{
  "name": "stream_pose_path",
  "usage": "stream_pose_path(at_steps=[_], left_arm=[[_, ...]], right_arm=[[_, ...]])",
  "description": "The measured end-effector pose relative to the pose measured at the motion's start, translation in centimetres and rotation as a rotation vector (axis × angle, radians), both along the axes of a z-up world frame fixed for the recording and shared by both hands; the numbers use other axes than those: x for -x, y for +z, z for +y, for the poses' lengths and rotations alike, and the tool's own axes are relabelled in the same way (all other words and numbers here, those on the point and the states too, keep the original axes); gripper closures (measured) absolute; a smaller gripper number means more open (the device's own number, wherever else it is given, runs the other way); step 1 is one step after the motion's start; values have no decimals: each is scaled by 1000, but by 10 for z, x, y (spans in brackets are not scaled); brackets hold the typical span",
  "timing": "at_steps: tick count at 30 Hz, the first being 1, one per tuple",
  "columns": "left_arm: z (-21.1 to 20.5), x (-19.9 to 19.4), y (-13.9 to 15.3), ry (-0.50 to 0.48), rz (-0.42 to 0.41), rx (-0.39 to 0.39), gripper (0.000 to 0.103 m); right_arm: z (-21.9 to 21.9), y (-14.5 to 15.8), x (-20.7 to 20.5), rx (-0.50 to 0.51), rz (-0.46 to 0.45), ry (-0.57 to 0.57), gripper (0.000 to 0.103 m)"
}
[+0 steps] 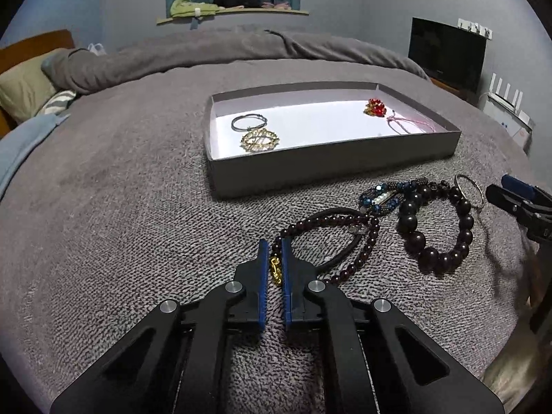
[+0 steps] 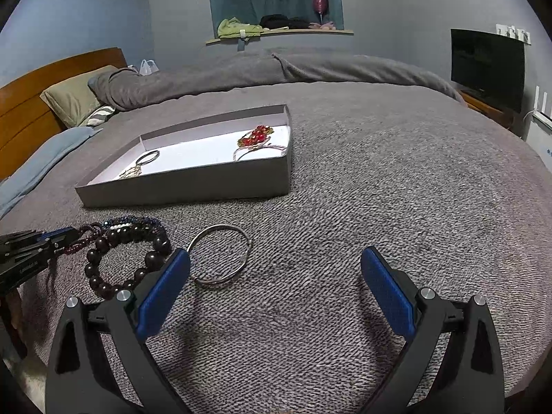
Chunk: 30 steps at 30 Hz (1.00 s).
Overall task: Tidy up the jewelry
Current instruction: 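Grasp the dark red bead bracelet with the left gripper while the right gripper grasps the silver bangle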
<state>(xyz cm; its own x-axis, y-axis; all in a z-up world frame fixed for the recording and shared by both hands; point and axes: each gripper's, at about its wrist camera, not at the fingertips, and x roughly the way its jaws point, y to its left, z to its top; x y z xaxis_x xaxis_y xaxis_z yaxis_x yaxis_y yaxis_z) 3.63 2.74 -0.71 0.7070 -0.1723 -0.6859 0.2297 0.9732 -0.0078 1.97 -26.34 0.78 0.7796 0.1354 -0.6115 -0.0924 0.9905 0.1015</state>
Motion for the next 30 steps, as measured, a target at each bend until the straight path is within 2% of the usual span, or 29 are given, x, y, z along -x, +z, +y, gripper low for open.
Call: stream_pose_path(at_steps=[6, 9, 11, 14, 18, 25, 30], left_arm=[[1, 10, 11, -7, -72, 14, 96], [1, 12, 13, -10, -79, 20, 96], [2, 12, 12, -12, -72, 24, 96], [3, 12, 12, -12, -71, 28, 96], [3, 11, 12, -13, -69, 34, 96], [2, 13, 13, -19, -80, 35, 96], [2, 15, 14, -22, -93, 36, 96]], right_arm=[[3, 0, 1, -1, -2, 16, 6], [6, -1, -1, 13, 9, 22, 19], [9, -4, -3, 26, 26, 30, 33], [12, -6, -5, 22, 32, 49, 47], [16, -7, -7, 28, 45, 69, 62], [23, -8, -6, 25, 55, 118, 97], [19, -4, -5, -12, 46, 125, 100]])
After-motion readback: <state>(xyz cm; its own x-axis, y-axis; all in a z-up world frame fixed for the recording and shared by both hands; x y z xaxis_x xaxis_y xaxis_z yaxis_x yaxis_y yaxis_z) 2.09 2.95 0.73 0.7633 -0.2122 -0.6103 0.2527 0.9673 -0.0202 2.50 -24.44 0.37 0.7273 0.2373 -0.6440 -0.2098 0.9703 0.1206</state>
